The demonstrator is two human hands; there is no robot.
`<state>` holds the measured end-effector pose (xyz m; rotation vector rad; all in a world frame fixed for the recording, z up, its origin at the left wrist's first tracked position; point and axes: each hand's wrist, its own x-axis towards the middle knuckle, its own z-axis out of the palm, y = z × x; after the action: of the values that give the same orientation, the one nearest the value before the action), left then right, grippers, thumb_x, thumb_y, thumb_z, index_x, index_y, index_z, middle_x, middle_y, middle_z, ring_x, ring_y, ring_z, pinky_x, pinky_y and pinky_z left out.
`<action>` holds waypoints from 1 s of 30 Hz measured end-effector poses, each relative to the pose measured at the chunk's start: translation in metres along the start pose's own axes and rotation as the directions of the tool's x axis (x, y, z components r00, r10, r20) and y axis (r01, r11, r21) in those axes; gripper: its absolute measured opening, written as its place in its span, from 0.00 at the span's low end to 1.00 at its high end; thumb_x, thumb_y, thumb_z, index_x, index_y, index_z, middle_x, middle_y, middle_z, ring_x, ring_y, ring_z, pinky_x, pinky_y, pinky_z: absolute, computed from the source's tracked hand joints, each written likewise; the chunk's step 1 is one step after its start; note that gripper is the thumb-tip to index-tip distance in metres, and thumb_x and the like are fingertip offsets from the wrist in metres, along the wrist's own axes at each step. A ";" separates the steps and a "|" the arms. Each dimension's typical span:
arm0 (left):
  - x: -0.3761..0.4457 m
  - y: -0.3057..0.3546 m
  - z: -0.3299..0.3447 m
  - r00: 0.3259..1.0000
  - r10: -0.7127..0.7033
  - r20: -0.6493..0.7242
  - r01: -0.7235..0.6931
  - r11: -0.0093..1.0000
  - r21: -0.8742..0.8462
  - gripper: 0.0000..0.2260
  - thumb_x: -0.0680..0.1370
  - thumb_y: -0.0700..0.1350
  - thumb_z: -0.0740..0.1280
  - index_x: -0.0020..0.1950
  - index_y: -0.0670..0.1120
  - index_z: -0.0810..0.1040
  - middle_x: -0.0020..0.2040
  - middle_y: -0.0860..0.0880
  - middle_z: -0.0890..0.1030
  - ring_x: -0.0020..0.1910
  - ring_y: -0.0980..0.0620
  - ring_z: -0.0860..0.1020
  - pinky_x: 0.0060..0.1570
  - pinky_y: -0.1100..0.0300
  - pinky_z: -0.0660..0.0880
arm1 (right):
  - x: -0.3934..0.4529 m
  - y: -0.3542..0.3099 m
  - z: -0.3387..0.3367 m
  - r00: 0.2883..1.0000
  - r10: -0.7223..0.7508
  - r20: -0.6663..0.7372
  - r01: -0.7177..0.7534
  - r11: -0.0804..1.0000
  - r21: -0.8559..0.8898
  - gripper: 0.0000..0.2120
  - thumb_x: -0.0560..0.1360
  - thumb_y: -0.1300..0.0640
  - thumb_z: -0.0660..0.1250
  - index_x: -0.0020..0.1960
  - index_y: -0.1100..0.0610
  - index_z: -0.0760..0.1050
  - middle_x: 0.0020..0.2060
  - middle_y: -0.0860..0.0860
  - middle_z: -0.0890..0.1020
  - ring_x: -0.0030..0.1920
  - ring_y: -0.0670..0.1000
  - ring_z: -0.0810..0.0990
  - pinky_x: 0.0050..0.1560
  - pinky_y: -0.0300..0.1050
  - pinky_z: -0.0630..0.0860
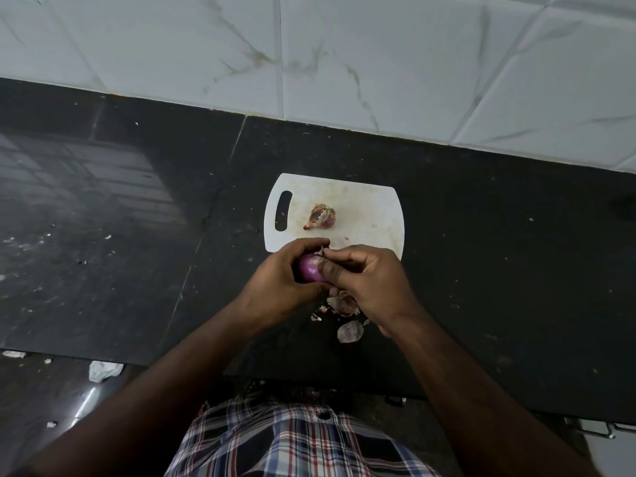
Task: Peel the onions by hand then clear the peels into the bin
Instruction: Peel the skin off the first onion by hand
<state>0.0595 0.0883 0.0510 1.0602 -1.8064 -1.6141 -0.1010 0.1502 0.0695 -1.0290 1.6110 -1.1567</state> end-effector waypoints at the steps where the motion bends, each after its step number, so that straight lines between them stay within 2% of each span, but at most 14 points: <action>1: -0.001 0.001 0.000 1.000 0.005 -0.003 -0.005 1.000 0.023 0.33 0.67 0.38 0.82 0.69 0.51 0.75 0.62 0.54 0.81 0.59 0.57 0.81 0.59 0.60 0.79 | 0.001 0.000 -0.001 1.000 0.014 -0.014 -0.014 1.000 0.002 0.06 0.74 0.59 0.75 0.49 0.51 0.86 0.43 0.51 0.87 0.45 0.54 0.86 0.46 0.63 0.83; 3: -0.002 0.001 0.001 1.000 0.016 0.007 -0.017 0.998 0.058 0.36 0.67 0.38 0.82 0.72 0.51 0.74 0.64 0.55 0.79 0.60 0.57 0.80 0.59 0.58 0.80 | 0.003 0.000 -0.004 0.999 0.036 -0.033 -0.036 0.999 -0.004 0.04 0.76 0.61 0.72 0.46 0.54 0.86 0.40 0.54 0.86 0.42 0.58 0.86 0.42 0.65 0.83; 5: -0.003 0.004 0.004 0.999 0.028 0.019 -0.029 0.998 0.049 0.38 0.67 0.37 0.81 0.74 0.51 0.71 0.66 0.56 0.77 0.62 0.58 0.79 0.59 0.60 0.79 | 0.006 -0.004 -0.007 0.999 0.020 -0.043 -0.022 0.999 -0.045 0.06 0.77 0.62 0.70 0.46 0.54 0.85 0.40 0.51 0.86 0.42 0.55 0.86 0.44 0.59 0.84; 8: -0.001 0.008 0.005 0.999 0.038 0.029 -0.040 0.998 0.042 0.41 0.68 0.37 0.81 0.77 0.52 0.67 0.67 0.56 0.76 0.62 0.60 0.79 0.58 0.62 0.78 | 0.007 -0.009 -0.010 0.997 0.070 0.028 -0.072 0.996 0.061 0.06 0.80 0.57 0.68 0.50 0.54 0.84 0.44 0.50 0.86 0.44 0.54 0.87 0.42 0.55 0.85; 9: -0.001 0.008 0.004 0.999 0.036 0.029 -0.038 0.998 0.050 0.41 0.68 0.37 0.81 0.77 0.53 0.67 0.67 0.57 0.77 0.61 0.60 0.80 0.58 0.62 0.78 | 0.007 -0.009 -0.011 0.993 0.084 0.082 -0.091 0.992 0.089 0.06 0.79 0.54 0.69 0.52 0.54 0.83 0.46 0.52 0.86 0.45 0.56 0.87 0.42 0.56 0.84; 11: -0.001 0.008 0.002 0.999 0.040 0.024 -0.042 0.994 0.100 0.42 0.68 0.38 0.80 0.78 0.54 0.66 0.67 0.57 0.77 0.61 0.62 0.80 0.59 0.64 0.78 | 0.004 -0.008 -0.010 0.988 0.056 0.143 -0.063 0.997 0.039 0.08 0.75 0.54 0.74 0.53 0.53 0.84 0.46 0.54 0.87 0.45 0.58 0.87 0.43 0.58 0.84; 14: -0.003 0.009 0.000 0.997 0.065 0.044 -0.072 0.982 0.174 0.42 0.68 0.38 0.80 0.78 0.53 0.66 0.69 0.57 0.76 0.63 0.63 0.78 0.60 0.64 0.77 | 0.003 -0.008 -0.010 0.994 0.065 0.086 -0.072 0.994 0.079 0.03 0.73 0.61 0.75 0.46 0.54 0.85 0.40 0.54 0.86 0.41 0.60 0.87 0.39 0.58 0.84; 16: -0.004 0.011 0.003 0.995 0.071 0.073 -0.084 0.979 0.187 0.43 0.68 0.38 0.81 0.78 0.53 0.66 0.70 0.57 0.75 0.64 0.64 0.77 0.60 0.64 0.78 | 0.003 -0.009 -0.011 0.995 0.088 0.047 -0.093 0.988 0.126 0.05 0.74 0.64 0.73 0.41 0.56 0.84 0.37 0.54 0.85 0.40 0.59 0.86 0.35 0.55 0.84; 20: 0.000 0.014 0.002 0.992 0.073 0.101 -0.089 0.983 0.163 0.45 0.69 0.38 0.81 0.80 0.56 0.62 0.74 0.55 0.72 0.65 0.66 0.75 0.58 0.66 0.77 | 0.004 -0.010 -0.012 0.999 0.030 0.028 -0.031 0.998 0.055 0.07 0.78 0.57 0.70 0.43 0.52 0.84 0.43 0.56 0.85 0.43 0.59 0.86 0.38 0.58 0.84; 22: 0.001 0.013 -0.001 0.991 0.064 0.116 -0.084 0.980 0.180 0.47 0.69 0.37 0.80 0.81 0.56 0.59 0.75 0.55 0.71 0.65 0.64 0.77 0.56 0.67 0.77 | 0.003 -0.014 -0.012 0.994 0.055 0.095 -0.063 0.994 0.087 0.05 0.78 0.54 0.70 0.45 0.52 0.84 0.44 0.56 0.85 0.43 0.60 0.86 0.39 0.59 0.84; 24: 0.002 0.012 -0.001 0.991 0.070 0.116 -0.094 0.970 0.223 0.47 0.69 0.38 0.80 0.81 0.55 0.59 0.75 0.53 0.71 0.68 0.61 0.75 0.58 0.71 0.74 | 0.001 -0.015 -0.013 0.987 0.061 0.148 -0.069 0.997 0.046 0.05 0.74 0.55 0.75 0.48 0.54 0.83 0.43 0.58 0.85 0.40 0.61 0.86 0.37 0.56 0.84; 26: 0.001 0.011 0.000 0.990 0.092 0.108 -0.120 0.951 0.283 0.46 0.69 0.39 0.80 0.81 0.53 0.60 0.75 0.52 0.71 0.70 0.60 0.72 0.59 0.75 0.71 | 0.000 -0.015 -0.012 0.989 0.086 0.120 -0.093 0.994 0.051 0.03 0.73 0.59 0.76 0.46 0.55 0.84 0.40 0.59 0.85 0.37 0.62 0.86 0.35 0.54 0.82; 29: -0.001 0.009 0.003 0.985 0.113 0.130 -0.152 0.926 0.346 0.45 0.69 0.39 0.80 0.81 0.51 0.61 0.75 0.52 0.72 0.70 0.62 0.71 0.60 0.75 0.70 | 0.000 -0.012 -0.011 0.986 0.160 0.048 -0.165 0.980 0.109 0.05 0.75 0.62 0.73 0.42 0.57 0.84 0.40 0.59 0.85 0.39 0.66 0.85 0.39 0.65 0.83; 30: -0.002 0.009 0.003 0.983 0.119 0.140 -0.162 0.920 0.356 0.45 0.69 0.39 0.80 0.81 0.52 0.61 0.75 0.52 0.72 0.71 0.61 0.70 0.60 0.74 0.70 | -0.001 -0.012 -0.011 0.985 0.166 0.042 -0.169 0.980 0.107 0.05 0.76 0.63 0.72 0.42 0.58 0.84 0.40 0.59 0.85 0.39 0.67 0.85 0.39 0.65 0.82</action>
<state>0.0560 0.0919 0.0591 0.9761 -2.2696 -1.3060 -0.1096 0.1509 0.0829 -0.8205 1.5581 -1.0965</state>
